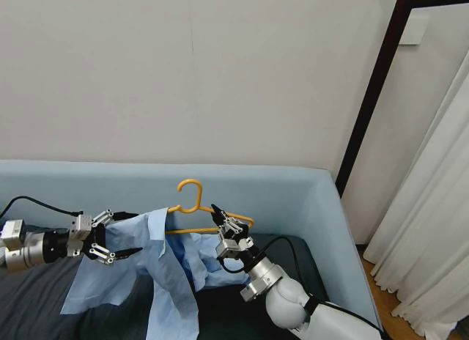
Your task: Pick up the clothes from the sofa and hang them on the clothes hanger.
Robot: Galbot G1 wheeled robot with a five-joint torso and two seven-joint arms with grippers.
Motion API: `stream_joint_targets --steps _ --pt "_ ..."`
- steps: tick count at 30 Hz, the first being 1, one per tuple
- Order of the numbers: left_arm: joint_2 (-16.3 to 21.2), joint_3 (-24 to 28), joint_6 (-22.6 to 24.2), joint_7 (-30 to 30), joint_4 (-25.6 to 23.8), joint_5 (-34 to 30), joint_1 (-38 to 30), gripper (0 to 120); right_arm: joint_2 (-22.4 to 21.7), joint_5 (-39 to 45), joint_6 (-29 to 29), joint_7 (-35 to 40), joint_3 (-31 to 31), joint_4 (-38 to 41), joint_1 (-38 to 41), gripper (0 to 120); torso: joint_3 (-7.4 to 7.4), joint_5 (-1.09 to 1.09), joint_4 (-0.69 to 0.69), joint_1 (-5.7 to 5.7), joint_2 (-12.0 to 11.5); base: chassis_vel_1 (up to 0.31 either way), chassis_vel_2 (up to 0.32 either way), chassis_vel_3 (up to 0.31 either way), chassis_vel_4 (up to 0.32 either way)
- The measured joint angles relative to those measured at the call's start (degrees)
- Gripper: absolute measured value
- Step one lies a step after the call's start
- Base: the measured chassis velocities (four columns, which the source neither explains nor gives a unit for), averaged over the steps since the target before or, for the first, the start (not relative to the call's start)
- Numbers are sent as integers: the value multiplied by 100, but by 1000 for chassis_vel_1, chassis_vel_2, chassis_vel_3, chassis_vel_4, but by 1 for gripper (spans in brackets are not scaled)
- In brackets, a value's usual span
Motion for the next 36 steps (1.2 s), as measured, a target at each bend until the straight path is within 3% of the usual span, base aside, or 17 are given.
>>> stream_joint_targets --steps 10,13,20,30,34,36 --pt "-22 -62 66 315 170 78 25 44 117 -384 256 -73 133 -35 -73 5 0 0 1 0 1 0 0 0 0" --pt "-54 -61 78 322 198 178 2 30 131 -430 331 -90 126 -8 -77 5 0 1 1 0 1 0 0 0 0" --pt "-116 -48 12 182 243 406 -17 8 151 -379 490 -151 55 3 -70 5 0 0 1 0 1 0 0 0 0" --pt "-187 -123 -24 304 397 425 -9 7 132 88 507 -218 -119 23 2 8 0 1 1 0 1 0 0 0 0" --pt "-305 -123 14 390 683 409 -96 7 74 1012 644 -369 -289 118 29 26 0 0 1 0 1 0 0 0 0" --pt "-319 -121 18 389 717 405 -112 7 65 1193 703 -437 -301 135 28 26 0 0 1 0 1 0 0 0 0"
